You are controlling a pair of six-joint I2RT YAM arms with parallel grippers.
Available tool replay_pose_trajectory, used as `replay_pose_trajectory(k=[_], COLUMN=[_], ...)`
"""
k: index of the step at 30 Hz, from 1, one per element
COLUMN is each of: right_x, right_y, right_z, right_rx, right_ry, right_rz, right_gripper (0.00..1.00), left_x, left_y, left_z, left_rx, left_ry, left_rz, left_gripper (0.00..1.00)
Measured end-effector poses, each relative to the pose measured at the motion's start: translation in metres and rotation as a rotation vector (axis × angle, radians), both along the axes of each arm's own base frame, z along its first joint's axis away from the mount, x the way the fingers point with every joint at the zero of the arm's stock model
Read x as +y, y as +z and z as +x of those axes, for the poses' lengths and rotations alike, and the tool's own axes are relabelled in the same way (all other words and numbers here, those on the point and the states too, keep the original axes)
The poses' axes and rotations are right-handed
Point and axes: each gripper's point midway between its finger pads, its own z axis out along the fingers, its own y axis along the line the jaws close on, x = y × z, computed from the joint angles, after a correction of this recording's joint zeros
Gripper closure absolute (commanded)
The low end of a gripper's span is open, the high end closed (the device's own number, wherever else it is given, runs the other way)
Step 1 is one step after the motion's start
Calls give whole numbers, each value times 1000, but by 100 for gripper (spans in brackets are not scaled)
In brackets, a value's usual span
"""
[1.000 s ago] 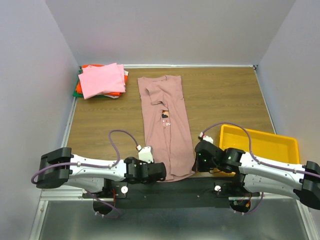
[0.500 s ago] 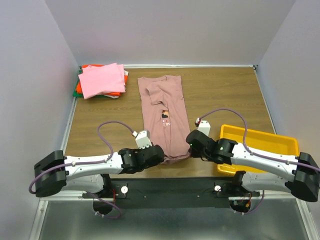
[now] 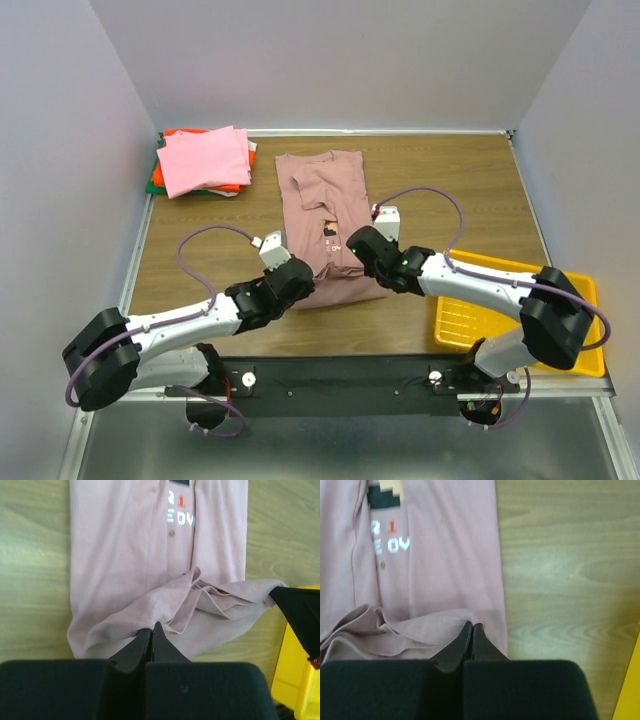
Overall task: Fold and stack the t-shirts
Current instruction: Fold the tshirt
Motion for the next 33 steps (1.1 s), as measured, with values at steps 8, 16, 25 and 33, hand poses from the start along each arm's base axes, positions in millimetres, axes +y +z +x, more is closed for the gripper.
replay_pose_trajectory(k=[8,16,25,33], right_x=[-7,-5,0,-1], right_y=[3,9,-6,-17], right_z=[55,102,144,163], right_rx=[-42,-77,-65,-47], right_ry=[-54,-68,-60,-59], right_rz=[-35,-59,-93,-105], right_gripper=[100,100,100,100], left_x=[19,34,42,43], left_y=[8,10,5,-15], left_z=[48,94,147,175], left_rx=[-108,-173,-196,-180], left_ry=[52,70,63,10], left_rz=[18,57,92,118], left_gripper=[100,100,100,100])
